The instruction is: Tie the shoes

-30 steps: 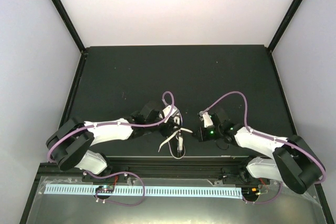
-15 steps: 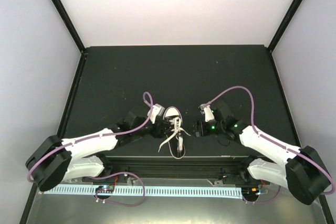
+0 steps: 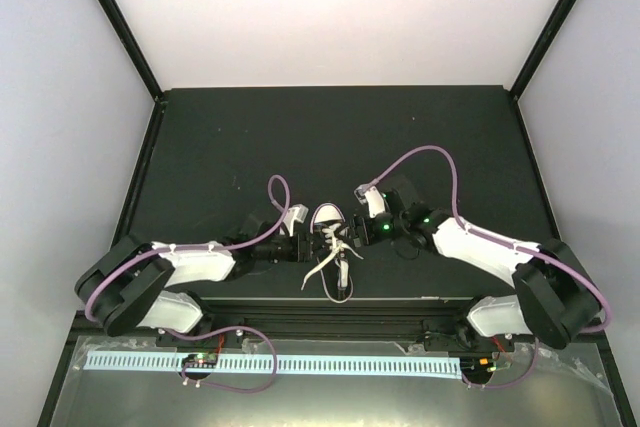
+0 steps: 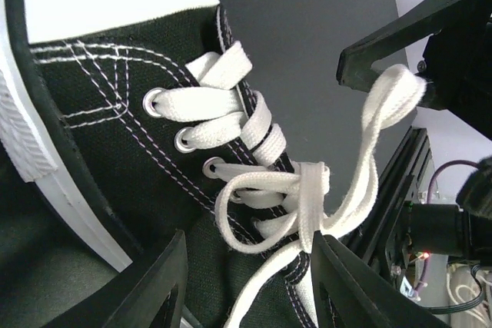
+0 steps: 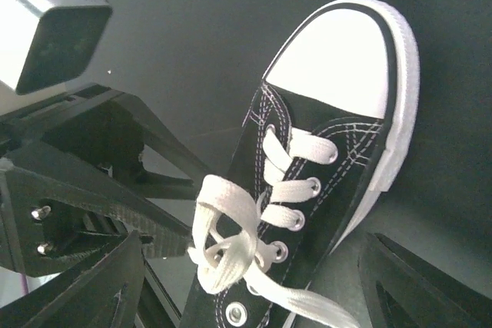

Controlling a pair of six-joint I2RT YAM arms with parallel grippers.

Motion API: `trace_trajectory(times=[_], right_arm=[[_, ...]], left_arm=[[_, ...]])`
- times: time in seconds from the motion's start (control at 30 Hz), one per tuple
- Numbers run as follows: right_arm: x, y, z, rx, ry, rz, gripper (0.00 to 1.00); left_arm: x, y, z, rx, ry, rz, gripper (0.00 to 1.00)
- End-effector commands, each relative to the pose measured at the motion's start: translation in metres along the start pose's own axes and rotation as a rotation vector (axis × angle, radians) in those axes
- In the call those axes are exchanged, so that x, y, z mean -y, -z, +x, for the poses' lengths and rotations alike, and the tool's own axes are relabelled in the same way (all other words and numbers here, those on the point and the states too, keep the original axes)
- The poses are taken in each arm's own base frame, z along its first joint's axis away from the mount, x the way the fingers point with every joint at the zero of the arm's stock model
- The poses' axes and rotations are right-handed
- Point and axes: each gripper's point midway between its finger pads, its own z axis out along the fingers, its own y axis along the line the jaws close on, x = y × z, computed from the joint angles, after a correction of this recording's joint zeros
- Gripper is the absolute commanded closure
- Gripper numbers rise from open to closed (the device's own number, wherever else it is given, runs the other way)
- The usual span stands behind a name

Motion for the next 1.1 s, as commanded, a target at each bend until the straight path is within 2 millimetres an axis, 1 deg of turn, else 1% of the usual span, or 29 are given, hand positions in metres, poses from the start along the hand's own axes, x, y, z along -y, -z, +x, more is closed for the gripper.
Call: trace_trajectory(times=[0.0,0.1,0.17,0.27,0.37,0.43,0.57,0.63,0.77,0.87,0.93,1.07], right_arm=[[-0.020,-0.007,-0.012,0.011,0.051,-0.091,0.22],[-0.022,-0.011,-0.009,-0.007,0.053,-0.105,0.23],[-0.024,-0.014,-0.007,-0.019,0.048,-0.125,0.27],[-0.025,-0.017,-0.003,-0.034,0.042,-0.150,0.35],[-0.022,-0.018,-0.002,-0.040,0.037,-0.138,0.44],[-0.021,-0.018,-0.001,-0.038,0.035,-0.130,0.51],[-0.018,-0.016,-0.003,-0.030,0.029,-0.108,0.70],[-0.017,-0.015,-0.003,-0.026,0.027,-0.100,0.78],[-0.015,-0.014,-0.002,-0.024,0.020,-0.088,0.83],[-0.014,-0.013,-0.001,-0.024,0.017,-0.084,0.84],[-0.013,-0.013,0.000,-0.023,0.013,-0.080,0.87],[-0.013,-0.012,-0.002,-0.013,0.011,-0.072,0.94]], left_arm=[[0.014,-0.005,-0.006,-0.001,0.044,0.085,0.55],[0.012,-0.008,-0.006,-0.006,0.061,0.084,0.56],[0.012,-0.009,-0.005,-0.008,0.065,0.090,0.56],[0.011,-0.011,-0.005,-0.011,0.069,0.091,0.56],[0.009,-0.013,-0.005,-0.012,0.072,0.090,0.56],[0.007,-0.015,-0.006,-0.014,0.075,0.086,0.59],[0.007,-0.018,-0.006,-0.016,0.086,0.098,0.64],[0.007,-0.019,-0.007,-0.013,0.089,0.104,0.67],[0.007,-0.020,-0.009,-0.006,0.089,0.116,0.68],[0.008,-0.020,-0.011,0.002,0.085,0.122,0.68],[0.008,-0.020,-0.011,0.004,0.082,0.124,0.69],[0.007,-0.021,-0.012,0.007,0.083,0.123,0.80]])
